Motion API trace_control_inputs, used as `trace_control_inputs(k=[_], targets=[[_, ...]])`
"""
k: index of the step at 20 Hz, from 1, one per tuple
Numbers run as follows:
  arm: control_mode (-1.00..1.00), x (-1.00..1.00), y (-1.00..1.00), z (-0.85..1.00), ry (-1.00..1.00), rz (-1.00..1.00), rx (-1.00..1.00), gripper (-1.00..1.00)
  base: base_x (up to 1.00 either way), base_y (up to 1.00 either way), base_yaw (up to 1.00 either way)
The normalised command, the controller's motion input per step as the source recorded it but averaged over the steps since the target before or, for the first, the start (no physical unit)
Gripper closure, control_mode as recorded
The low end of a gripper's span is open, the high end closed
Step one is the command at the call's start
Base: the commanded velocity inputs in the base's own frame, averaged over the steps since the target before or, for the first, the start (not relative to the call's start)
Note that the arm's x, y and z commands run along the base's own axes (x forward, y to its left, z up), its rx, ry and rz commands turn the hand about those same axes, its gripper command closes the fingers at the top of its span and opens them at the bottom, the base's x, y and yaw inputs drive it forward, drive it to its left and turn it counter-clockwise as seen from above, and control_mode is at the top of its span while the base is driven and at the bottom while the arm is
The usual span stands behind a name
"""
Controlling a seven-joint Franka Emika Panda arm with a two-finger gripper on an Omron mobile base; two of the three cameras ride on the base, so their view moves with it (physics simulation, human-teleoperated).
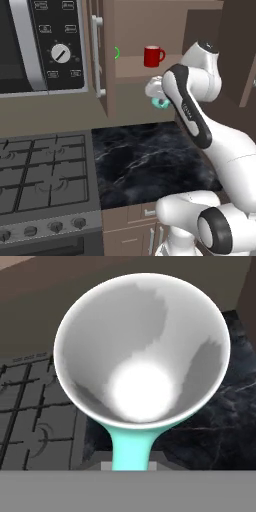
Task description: Pick the mug on the counter and place it in the cabinet with the handle facing the right, like the mugs already inside.
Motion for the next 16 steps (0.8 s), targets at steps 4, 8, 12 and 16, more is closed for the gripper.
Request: trace_control_inputs(k=[4,8,12,16], targets=[[-1.0,-0.44,0.1,0.07,-0.08,0.29,-0.12,1.0,0.0,0.0,0.0],[-1.0,-0.38,0.01,0.08,-0.1,0.29,-0.15,1.0,0.0,0.0,0.0],[-1.0,-0.09,0.0,0.23,-0.09,0.25,-0.1,1.0,0.0,0.0,0.0],[-1.0,0.0,0.0,0.32,-0.06,0.26,-0.01,1.0,0.0,0.0,0.0]])
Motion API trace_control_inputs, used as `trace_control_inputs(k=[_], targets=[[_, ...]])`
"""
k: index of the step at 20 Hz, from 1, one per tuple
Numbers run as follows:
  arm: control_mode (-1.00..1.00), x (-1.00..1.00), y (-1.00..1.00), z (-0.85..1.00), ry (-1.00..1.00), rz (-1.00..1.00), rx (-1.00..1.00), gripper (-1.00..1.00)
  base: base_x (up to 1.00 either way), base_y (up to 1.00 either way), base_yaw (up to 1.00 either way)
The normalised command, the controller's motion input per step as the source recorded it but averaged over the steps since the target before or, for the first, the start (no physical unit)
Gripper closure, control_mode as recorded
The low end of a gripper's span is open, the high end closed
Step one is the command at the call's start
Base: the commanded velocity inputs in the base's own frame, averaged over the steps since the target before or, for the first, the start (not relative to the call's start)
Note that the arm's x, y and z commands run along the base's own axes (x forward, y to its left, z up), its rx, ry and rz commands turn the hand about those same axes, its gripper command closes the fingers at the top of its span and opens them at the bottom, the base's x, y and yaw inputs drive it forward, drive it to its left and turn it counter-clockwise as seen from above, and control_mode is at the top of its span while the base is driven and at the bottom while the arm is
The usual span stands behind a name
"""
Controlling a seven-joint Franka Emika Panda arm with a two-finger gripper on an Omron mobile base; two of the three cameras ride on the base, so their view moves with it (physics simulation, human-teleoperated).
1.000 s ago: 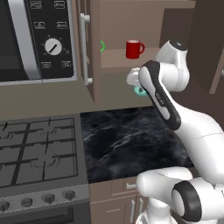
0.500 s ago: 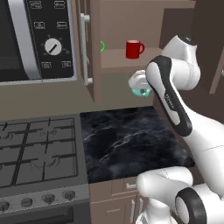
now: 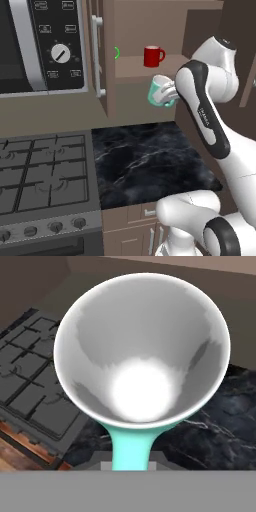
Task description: Pick the mug on the counter and place it in the cabinet with the handle facing the right, like the mugs already inside.
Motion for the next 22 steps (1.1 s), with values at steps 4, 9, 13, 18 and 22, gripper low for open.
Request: trace_control_inputs(k=[4,9,13,18,22], targets=[[-1.0,0.0,0.0,0.31,-0.04,0.24,0.0,1.0,0.0,0.0,0.0],[-1.0,0.0,0.01,0.29,-0.04,0.19,0.0,1.0,0.0,0.0,0.0],[-1.0,0.02,0.01,0.24,-0.02,0.11,0.0,1.0,0.0,0.0,0.0],[-1.0,0.04,0.01,0.17,0.0,0.06,0.0,1.0,0.0,0.0,0.0],[-1.0,0.23,0.0,0.0,0.0,0.0,0.0,1.0,0.0,0.0,0.0]])
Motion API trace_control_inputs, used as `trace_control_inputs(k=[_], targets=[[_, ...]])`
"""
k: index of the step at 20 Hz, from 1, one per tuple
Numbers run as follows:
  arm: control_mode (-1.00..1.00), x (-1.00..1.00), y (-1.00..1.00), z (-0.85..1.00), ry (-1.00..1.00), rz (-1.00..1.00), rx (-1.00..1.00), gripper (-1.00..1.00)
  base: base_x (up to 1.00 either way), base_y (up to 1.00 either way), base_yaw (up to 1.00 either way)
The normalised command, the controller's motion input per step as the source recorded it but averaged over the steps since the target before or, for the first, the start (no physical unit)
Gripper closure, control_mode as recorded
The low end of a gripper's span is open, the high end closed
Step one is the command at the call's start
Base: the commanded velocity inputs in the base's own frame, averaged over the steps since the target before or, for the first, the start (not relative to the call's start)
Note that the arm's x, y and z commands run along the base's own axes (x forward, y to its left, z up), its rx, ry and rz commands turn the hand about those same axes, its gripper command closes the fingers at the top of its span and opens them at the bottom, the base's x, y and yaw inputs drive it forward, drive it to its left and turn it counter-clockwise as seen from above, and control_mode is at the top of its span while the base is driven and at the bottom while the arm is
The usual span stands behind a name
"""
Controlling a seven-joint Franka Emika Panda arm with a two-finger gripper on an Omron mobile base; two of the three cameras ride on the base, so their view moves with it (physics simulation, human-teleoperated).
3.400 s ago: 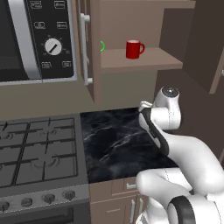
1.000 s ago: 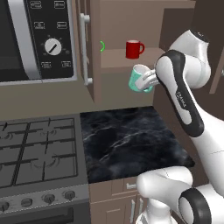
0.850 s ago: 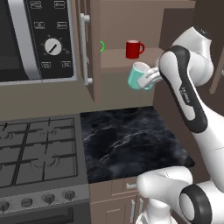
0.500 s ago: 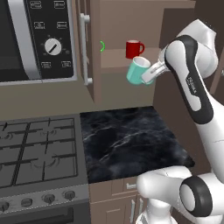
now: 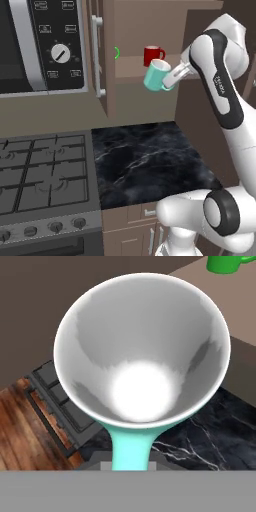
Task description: Pick the mug on the counter and place it in the cabinet with the handle facing the right, like the mugs already inside.
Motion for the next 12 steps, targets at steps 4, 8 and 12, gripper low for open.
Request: trace_control_inputs(k=[4,8,12], targets=[[-1.0,0.56,0.0,0.0,0.0,0.0,0.0,1.0,0.0,0.0,0.0],[-1.0,0.56,0.0,0.0,0.0,0.0,0.0,1.0,0.0,0.0,0.0],[-1.0,0.34,0.0,0.0,0.0,0.0,0.0,1.0,0.0,0.0,0.0]])
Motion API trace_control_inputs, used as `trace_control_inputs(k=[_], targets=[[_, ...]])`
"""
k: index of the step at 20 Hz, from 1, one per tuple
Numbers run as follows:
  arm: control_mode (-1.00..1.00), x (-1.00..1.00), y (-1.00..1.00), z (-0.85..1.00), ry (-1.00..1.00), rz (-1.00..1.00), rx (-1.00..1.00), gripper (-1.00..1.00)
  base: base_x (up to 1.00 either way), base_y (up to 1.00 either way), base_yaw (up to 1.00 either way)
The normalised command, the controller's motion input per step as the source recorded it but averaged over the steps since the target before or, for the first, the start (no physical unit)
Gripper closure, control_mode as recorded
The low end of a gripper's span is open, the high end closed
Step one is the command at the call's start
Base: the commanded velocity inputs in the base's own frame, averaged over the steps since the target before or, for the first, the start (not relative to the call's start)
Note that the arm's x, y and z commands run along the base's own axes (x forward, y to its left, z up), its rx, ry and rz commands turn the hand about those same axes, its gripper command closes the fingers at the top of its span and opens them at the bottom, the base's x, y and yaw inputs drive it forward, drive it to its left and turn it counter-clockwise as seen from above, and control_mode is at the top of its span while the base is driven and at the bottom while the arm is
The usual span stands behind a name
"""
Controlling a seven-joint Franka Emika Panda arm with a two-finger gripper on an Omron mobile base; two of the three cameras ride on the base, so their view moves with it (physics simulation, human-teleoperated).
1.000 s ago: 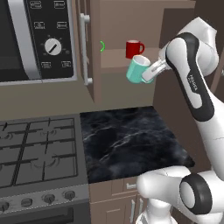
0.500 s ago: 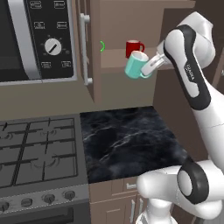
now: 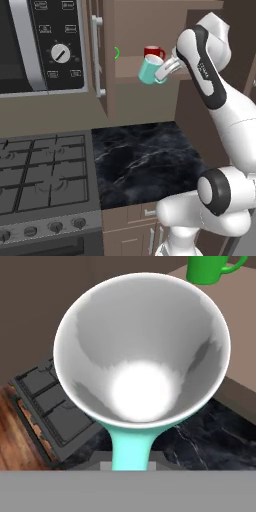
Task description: Pick the mug on the counter and place it in the cabinet with the handle facing the right, like the mugs already inside.
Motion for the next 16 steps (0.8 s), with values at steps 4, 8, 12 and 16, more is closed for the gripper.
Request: trace_control_inputs(k=[4,8,12,16], targets=[[-1.0,0.32,0.0,0.0,0.0,0.02,0.0,1.0,0.0,0.0,0.0],[-1.0,0.27,0.0,0.0,-0.01,0.04,0.0,1.0,0.0,0.0,0.0],[-1.0,0.21,0.0,0.0,-0.03,0.04,0.0,1.0,0.0,0.0,0.0],[-1.0,0.16,0.0,0.0,-0.06,0.03,0.0,1.0,0.0,0.0,0.0]])
